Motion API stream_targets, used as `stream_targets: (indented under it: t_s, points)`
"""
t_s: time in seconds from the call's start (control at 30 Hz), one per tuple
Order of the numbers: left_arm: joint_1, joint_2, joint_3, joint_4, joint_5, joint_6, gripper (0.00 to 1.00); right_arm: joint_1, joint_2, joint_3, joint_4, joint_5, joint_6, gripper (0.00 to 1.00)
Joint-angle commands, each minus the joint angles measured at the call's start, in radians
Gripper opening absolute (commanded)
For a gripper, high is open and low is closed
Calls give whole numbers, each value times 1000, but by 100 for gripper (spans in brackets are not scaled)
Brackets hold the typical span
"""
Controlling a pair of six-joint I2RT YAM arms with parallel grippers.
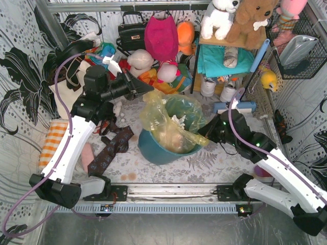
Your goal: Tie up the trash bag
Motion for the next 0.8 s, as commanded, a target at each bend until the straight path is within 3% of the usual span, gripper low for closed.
stream_targets:
  t_s: [0.0, 0.47, 0.77]
  points:
    - [13, 11, 49, -12, 4, 51, 0, 68, 80, 189, 72, 140, 28, 7]
    - [60, 67, 185, -205, -67, 192, 0, 239, 477, 705, -361, 466, 15, 11]
    - [71, 163, 303, -241, -59, 210, 0, 244, 563, 775, -505, 532, 199, 11]
